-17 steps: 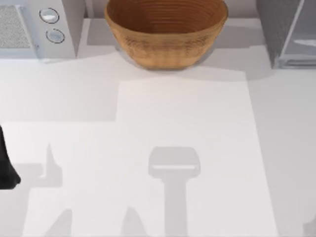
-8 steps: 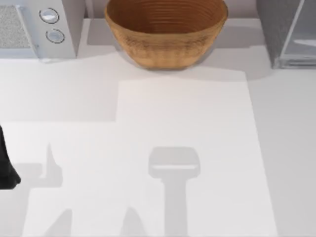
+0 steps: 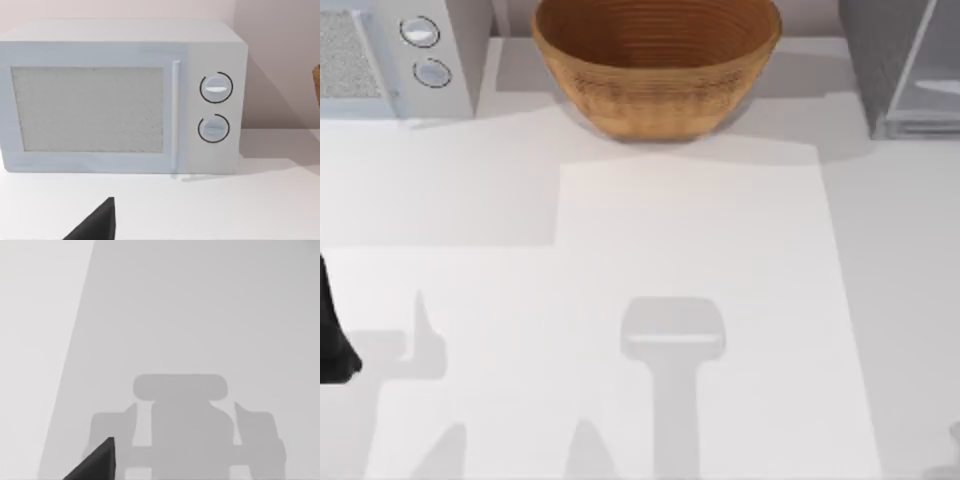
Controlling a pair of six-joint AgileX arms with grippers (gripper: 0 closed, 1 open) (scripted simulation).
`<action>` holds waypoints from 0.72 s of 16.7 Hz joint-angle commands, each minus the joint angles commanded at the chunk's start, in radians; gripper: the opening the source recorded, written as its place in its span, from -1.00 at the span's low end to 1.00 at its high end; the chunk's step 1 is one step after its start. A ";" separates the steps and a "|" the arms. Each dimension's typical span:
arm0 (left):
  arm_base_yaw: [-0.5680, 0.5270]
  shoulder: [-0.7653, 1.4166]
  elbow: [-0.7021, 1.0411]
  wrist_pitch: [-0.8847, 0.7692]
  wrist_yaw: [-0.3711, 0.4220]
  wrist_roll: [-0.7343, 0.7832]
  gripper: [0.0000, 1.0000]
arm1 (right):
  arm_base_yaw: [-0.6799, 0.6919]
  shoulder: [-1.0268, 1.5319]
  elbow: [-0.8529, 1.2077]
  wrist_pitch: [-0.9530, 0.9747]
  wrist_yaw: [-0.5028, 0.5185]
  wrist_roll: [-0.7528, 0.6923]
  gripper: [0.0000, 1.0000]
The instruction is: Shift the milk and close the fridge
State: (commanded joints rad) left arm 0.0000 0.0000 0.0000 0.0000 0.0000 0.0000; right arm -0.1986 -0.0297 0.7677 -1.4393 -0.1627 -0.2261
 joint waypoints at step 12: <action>0.000 0.000 0.000 0.000 0.000 0.000 1.00 | -1.111 1.265 0.399 0.022 -0.575 -1.328 1.00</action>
State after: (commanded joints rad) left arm 0.0000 0.0000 0.0000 0.0000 0.0000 0.0000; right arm -1.3094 1.2351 1.1667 -1.4176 -0.7379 -1.5538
